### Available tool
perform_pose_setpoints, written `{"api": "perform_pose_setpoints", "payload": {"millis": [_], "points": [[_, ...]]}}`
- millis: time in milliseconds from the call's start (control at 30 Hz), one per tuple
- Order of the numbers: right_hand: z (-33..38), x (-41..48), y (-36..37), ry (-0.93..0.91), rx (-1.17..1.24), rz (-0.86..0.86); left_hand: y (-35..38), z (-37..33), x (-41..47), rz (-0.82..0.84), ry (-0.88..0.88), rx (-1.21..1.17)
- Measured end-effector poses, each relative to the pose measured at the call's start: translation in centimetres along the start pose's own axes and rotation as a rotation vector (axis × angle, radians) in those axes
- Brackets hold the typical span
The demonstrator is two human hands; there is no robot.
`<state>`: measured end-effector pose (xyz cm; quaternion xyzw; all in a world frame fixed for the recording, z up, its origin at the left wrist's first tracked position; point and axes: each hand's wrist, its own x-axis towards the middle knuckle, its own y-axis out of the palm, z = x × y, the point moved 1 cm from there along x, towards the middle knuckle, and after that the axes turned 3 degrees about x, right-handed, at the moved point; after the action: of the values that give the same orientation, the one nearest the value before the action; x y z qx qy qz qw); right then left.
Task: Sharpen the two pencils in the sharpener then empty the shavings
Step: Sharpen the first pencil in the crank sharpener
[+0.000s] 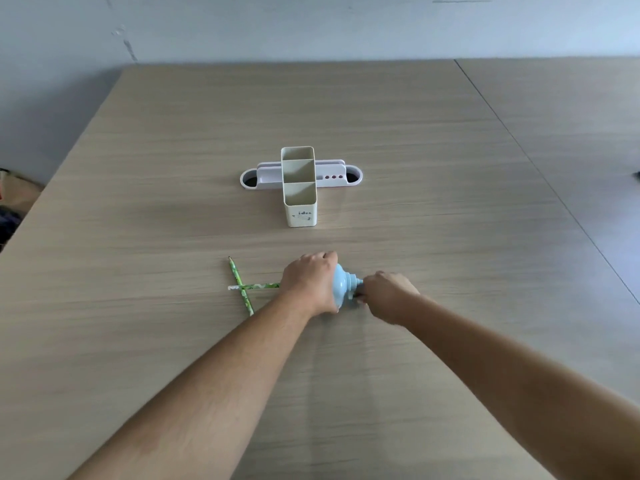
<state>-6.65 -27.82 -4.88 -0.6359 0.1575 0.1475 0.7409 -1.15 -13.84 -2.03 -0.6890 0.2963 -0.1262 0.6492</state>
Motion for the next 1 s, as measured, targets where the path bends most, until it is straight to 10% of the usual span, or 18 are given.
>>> {"api": "perform_pose_setpoints", "payload": {"millis": [300, 567, 767, 1000], "points": [[-1.1, 1.0, -6.6, 0.016, 0.033, -0.145, -0.1, 0.1, -0.2, -0.002, 0.044, 0.032], [-0.2, -2.4, -1.1, -0.086, 0.210, 0.170, 0.0, -0.1, 0.1, 0.017, -0.001, 0.023], [-1.3, 1.4, -6.5, -0.002, 0.171, -0.072, -0.1, -0.1, -0.1, 0.000, 0.024, 0.035], [0.4, -2.1, -1.9, -0.053, 0.069, 0.203, 0.2, -0.1, 0.0, -0.002, -0.018, 0.018]]}}
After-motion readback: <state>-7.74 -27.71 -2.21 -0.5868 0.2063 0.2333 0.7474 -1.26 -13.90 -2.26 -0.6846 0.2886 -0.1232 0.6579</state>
